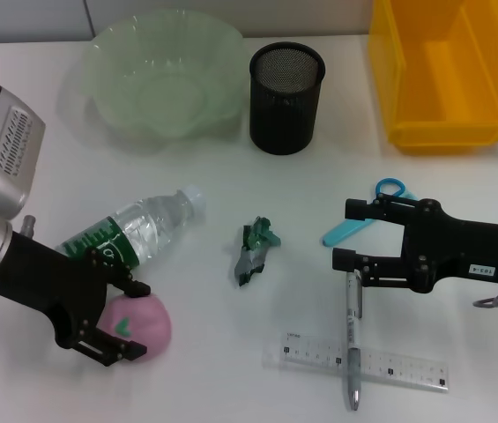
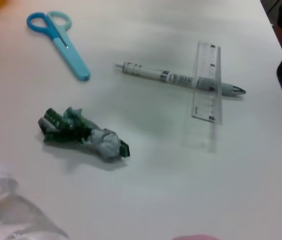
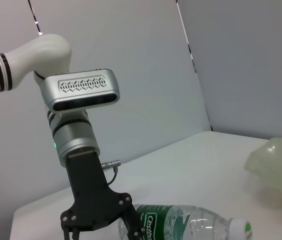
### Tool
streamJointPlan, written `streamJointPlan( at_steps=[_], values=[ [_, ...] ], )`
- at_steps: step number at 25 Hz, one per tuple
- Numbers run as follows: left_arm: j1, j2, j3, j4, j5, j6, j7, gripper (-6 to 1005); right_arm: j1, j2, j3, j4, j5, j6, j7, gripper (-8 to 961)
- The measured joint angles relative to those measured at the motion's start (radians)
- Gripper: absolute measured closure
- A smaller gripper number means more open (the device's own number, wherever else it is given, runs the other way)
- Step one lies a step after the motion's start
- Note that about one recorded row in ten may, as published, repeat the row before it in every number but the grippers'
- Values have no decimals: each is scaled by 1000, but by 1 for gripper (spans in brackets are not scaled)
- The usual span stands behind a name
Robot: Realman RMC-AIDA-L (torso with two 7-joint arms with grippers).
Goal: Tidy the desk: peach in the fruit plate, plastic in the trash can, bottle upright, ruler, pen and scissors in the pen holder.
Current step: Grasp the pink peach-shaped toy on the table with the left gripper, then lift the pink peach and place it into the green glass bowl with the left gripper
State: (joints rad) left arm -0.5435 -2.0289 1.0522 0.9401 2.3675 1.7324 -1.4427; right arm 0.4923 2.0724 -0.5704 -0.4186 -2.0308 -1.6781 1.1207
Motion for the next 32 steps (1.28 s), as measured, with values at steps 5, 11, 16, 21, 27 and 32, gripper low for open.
streamJointPlan(
  at_steps=[5, 11, 16, 21, 27, 32],
  values=[
    [24, -22, -1, 53, 3, 5, 15, 237, -1, 0, 4, 1, 0, -7, 1, 137],
    [32, -31, -2, 61, 2, 2, 29, 382, -3, -2, 1, 0, 0, -9, 4, 137],
    [33, -33, -2, 61, -1, 7, 30, 582, -3, -4, -2, 0, 0, -11, 13, 137],
    [32, -35, -1, 61, -7, 8, 30, 750, -2, -6, -4, -2, -1, -14, 14, 136],
    [31, -36, -34, 46, -84, 34, 29, 867, -3, -7, -2, -3, -1, -20, 14, 136],
    [34, -35, -104, -9, -190, 46, 40, 900, -3, -8, 1, -3, 0, -21, 9, 136]
  ],
)
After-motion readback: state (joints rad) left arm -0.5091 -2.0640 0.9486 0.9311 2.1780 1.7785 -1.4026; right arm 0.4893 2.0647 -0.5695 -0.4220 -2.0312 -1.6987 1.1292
